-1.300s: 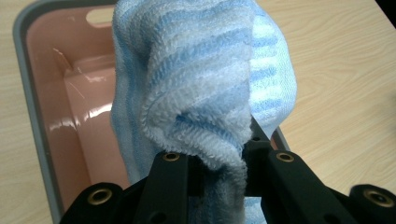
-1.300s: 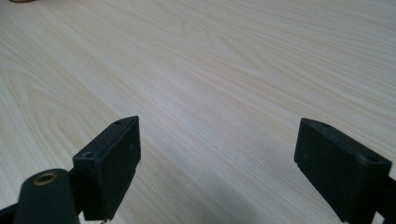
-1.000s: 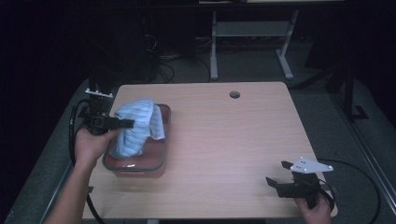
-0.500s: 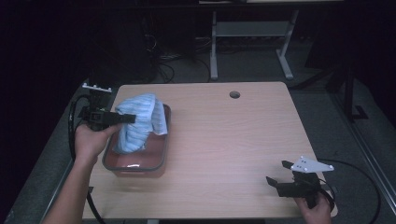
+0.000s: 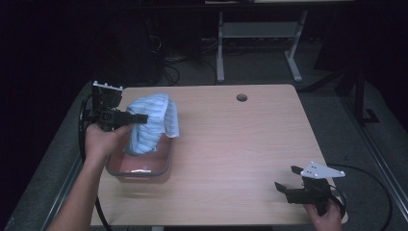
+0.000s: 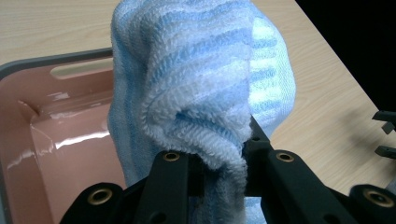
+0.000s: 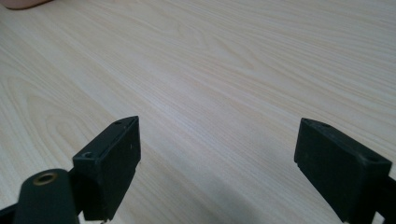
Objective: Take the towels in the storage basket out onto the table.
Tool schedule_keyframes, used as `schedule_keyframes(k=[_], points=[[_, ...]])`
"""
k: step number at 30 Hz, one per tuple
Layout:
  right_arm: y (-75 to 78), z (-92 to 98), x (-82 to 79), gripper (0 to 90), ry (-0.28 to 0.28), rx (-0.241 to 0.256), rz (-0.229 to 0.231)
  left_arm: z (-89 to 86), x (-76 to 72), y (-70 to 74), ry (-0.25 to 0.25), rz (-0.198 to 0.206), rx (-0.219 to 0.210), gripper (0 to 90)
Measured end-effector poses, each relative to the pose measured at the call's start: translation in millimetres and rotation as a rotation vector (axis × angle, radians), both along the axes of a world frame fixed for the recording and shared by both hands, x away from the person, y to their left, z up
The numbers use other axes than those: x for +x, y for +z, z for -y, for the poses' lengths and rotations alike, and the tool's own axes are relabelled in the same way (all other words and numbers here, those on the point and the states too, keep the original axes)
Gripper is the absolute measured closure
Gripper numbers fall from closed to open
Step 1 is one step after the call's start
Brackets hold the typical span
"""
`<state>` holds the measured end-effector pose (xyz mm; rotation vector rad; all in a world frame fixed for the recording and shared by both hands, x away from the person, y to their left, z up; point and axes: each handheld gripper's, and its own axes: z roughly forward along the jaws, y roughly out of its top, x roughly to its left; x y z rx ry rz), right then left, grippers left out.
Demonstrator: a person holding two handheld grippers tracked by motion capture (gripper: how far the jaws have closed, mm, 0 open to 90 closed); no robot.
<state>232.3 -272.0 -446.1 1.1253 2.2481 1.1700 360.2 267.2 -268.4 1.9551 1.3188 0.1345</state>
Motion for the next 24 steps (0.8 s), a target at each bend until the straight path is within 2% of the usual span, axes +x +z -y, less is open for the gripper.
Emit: schedule_keyframes(k=[6, 24], points=[[-0.4, -0.1, 0.3, 14.1, 0.000, 0.000, -0.003, 5.4, 3.1, 2.7, -0.002, 0.000, 0.016, 75.9], [-0.5, 2.6, 1.3, 14.1, -0.009, -0.007, 0.000, 33.8, 14.2, 5.8, -0.047, 0.000, 0.000, 75.8]])
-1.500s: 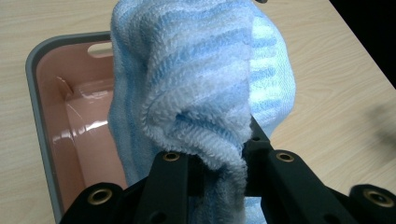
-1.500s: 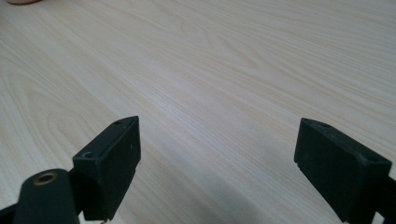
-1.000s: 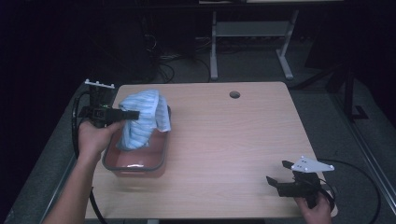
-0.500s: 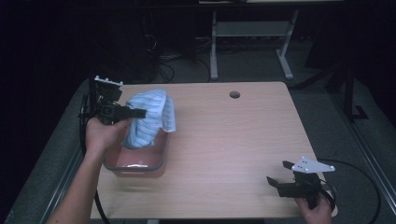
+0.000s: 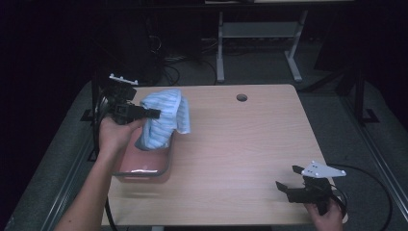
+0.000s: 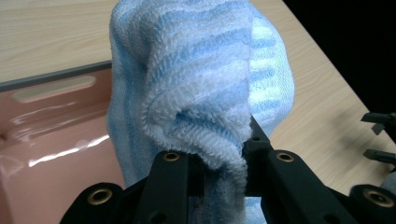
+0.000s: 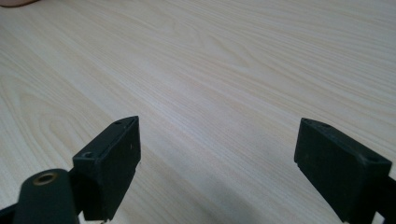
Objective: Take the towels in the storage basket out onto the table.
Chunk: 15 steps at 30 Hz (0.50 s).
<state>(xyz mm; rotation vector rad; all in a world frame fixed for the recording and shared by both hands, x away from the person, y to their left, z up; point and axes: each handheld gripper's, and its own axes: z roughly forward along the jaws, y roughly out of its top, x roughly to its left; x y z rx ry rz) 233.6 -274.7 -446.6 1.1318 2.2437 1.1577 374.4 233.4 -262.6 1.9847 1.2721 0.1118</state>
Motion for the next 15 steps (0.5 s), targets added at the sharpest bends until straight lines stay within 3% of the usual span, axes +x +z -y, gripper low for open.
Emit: schedule_keyframes(k=[15], points=[[0.2, -0.1, 0.5, 14.1, 0.000, 0.005, 0.001, 22.7, 7.6, 1.4, -0.034, 0.004, -0.007, 75.8]])
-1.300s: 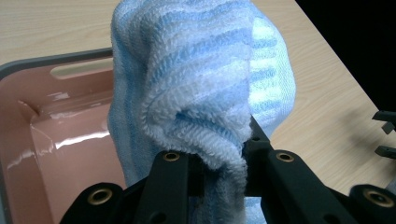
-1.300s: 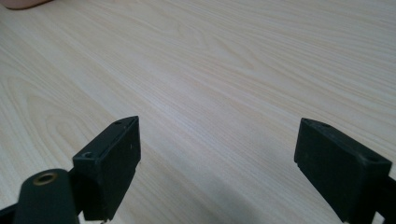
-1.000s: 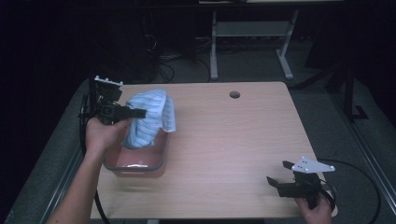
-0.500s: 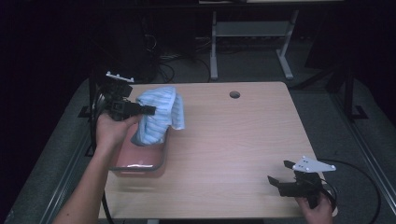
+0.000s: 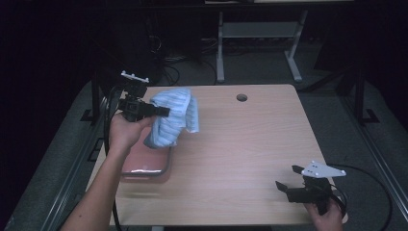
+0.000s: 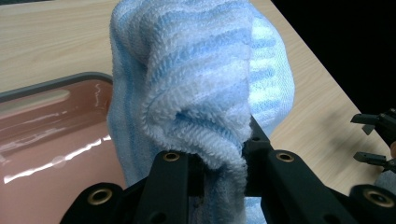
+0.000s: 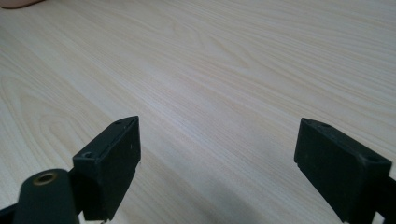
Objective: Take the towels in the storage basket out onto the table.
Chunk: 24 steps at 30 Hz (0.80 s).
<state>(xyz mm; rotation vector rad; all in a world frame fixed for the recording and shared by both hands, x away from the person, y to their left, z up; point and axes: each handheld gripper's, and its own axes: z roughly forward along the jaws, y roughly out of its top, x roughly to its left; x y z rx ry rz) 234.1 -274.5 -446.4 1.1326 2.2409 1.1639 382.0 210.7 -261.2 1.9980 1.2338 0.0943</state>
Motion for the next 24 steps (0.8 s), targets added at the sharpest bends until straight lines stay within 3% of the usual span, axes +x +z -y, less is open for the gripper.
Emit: schedule_keyframes(k=[24], points=[[3.1, 8.2, -0.3, 14.1, -0.017, 0.009, 0.012, 47.7, 12.1, -3.3, -0.073, -0.009, 0.005, 75.8]])
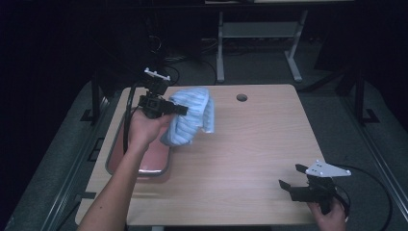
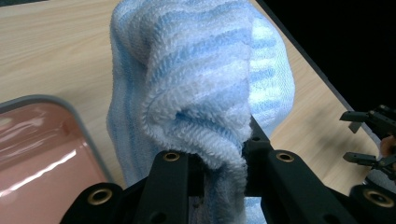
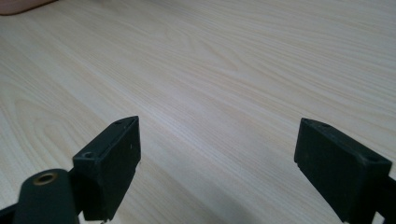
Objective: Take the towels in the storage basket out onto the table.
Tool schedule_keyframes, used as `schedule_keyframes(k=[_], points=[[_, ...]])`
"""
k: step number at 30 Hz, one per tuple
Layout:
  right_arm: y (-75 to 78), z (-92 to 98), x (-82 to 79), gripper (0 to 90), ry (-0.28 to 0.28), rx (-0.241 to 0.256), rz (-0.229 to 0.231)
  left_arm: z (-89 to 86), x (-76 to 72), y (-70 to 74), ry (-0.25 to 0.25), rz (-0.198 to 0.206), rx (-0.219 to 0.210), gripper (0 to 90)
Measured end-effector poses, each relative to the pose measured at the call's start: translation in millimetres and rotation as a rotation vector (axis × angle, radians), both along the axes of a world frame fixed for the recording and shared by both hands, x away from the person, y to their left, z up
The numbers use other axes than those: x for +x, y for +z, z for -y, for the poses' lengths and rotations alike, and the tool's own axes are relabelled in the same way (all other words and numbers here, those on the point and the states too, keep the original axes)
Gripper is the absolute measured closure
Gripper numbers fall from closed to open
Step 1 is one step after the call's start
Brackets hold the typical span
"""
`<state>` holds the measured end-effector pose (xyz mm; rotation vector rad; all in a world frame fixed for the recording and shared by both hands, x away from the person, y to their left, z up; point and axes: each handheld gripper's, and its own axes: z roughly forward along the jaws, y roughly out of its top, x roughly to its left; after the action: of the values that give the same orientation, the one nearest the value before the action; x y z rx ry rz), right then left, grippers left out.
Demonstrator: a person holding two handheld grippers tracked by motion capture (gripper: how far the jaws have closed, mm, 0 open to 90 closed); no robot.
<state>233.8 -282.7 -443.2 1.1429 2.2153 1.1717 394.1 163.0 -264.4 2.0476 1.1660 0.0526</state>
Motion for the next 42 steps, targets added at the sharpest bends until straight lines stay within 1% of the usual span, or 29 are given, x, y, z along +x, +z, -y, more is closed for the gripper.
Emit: schedule_keyframes(k=[1, 4, 5, 8, 10, 11, 12, 16, 17, 21, 25, 29, 31, 37, 42], points=[[0.4, 0.5, -0.2, 14.1, -0.002, -0.001, 0.002, 3.1, 0.5, 0.0, -0.005, -0.002, 0.005, 75.8], [1.6, 2.1, -0.6, 14.1, -0.011, 0.000, 0.004, 12.1, 2.8, -0.8, -0.013, -0.003, -0.001, 75.8], [1.4, 3.0, -0.4, 14.1, -0.010, -0.001, 0.008, 14.9, 3.7, -0.9, -0.018, -0.005, 0.006, 75.8], [0.6, 4.2, -0.5, 14.1, -0.018, 0.002, 0.002, 23.9, 5.4, -2.0, -0.030, -0.008, 0.010, 75.8], [0.2, 4.5, -0.8, 14.1, -0.017, 0.003, 0.002, 29.5, 6.1, -3.5, -0.042, -0.008, 0.017, 75.8], [0.1, 4.3, -1.0, 14.1, -0.017, 0.001, 0.002, 31.6, 6.7, -4.4, -0.046, -0.010, 0.012, 75.8], [0.0, 3.8, -1.1, 14.1, -0.017, 0.001, 0.001, 33.1, 7.2, -4.9, -0.058, -0.011, 0.018, 75.8], [-0.6, 0.3, -0.8, 14.1, -0.004, -0.002, 0.004, 41.1, 8.2, -6.9, -0.060, -0.014, 0.017, 75.8], [-0.6, -1.0, -0.9, 14.1, -0.002, -0.003, 0.002, 43.1, 8.6, -7.7, -0.067, -0.015, 0.024, 75.8], [-1.3, -5.2, 0.1, 14.1, 0.006, -0.011, -0.001, 51.4, 9.8, -9.7, -0.078, -0.017, 0.023, 75.8], [-1.1, -6.7, 0.0, 14.1, 0.004, -0.011, 0.001, 60.3, 10.4, -12.7, -0.084, -0.020, 0.007, 75.7], [-1.4, -6.7, 0.4, 14.0, 0.005, -0.014, -0.002, 69.9, 11.1, -15.7, -0.099, -0.023, 0.016, 75.7], [-1.2, -6.6, 0.5, 14.1, 0.006, -0.011, -0.002, 73.6, 12.1, -17.3, -0.104, -0.029, 0.013, 75.7], [-0.3, -5.0, 0.9, 14.1, 0.006, -0.009, 0.001, 85.2, 15.5, -21.8, -0.123, -0.037, 0.031, 75.7], [0.2, -4.5, 0.6, 14.1, 0.006, -0.006, 0.002, 96.4, 17.5, -27.7, -0.134, -0.041, 0.033, 75.7]])
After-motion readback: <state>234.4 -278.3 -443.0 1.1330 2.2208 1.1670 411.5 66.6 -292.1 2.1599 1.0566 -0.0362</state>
